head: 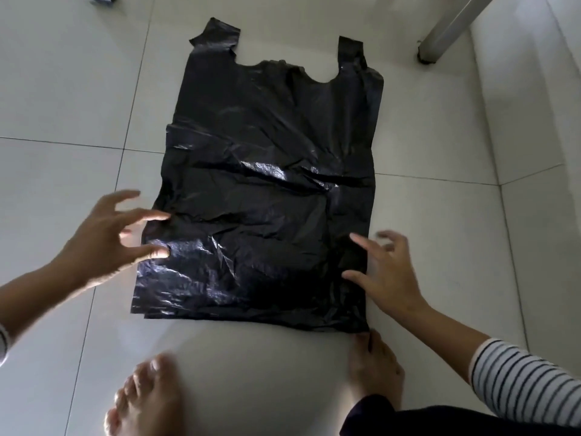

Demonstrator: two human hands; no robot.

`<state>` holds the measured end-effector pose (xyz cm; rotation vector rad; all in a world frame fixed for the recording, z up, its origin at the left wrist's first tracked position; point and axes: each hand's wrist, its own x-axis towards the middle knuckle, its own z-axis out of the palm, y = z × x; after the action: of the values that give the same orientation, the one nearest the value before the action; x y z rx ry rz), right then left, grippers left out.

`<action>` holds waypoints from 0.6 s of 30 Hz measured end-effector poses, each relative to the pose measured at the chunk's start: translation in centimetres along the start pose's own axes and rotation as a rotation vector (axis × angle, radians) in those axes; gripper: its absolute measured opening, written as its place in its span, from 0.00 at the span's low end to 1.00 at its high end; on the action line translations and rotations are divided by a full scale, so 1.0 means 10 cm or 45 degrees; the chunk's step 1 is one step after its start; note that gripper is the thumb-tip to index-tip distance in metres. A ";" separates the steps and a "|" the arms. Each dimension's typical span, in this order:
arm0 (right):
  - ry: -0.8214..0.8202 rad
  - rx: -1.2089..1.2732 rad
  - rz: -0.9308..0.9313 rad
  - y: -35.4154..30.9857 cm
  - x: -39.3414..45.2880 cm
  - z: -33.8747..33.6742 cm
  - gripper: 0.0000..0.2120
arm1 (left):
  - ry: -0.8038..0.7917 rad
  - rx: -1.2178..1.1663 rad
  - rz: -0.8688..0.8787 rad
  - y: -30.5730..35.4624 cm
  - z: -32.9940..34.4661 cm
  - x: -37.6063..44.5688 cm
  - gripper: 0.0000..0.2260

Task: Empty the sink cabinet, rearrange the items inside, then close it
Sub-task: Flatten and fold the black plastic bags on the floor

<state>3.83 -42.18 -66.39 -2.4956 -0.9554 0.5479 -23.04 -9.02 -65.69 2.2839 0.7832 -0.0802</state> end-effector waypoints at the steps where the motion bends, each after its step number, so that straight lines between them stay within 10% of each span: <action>1: 0.104 -0.141 -0.167 0.02 -0.01 -0.02 0.30 | 0.073 0.075 0.118 -0.03 0.02 -0.04 0.21; 7: -0.185 -0.196 -1.073 0.12 -0.27 0.14 0.21 | -0.179 0.151 0.817 -0.10 0.30 -0.42 0.18; 18: -0.332 -0.160 -0.897 0.20 0.08 0.35 0.23 | -0.250 0.219 0.769 -0.27 0.56 0.09 0.27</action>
<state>3.69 -42.16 -70.52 -2.0023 -1.8982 0.5856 -22.89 -10.70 -71.75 2.5306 -0.0318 -0.0926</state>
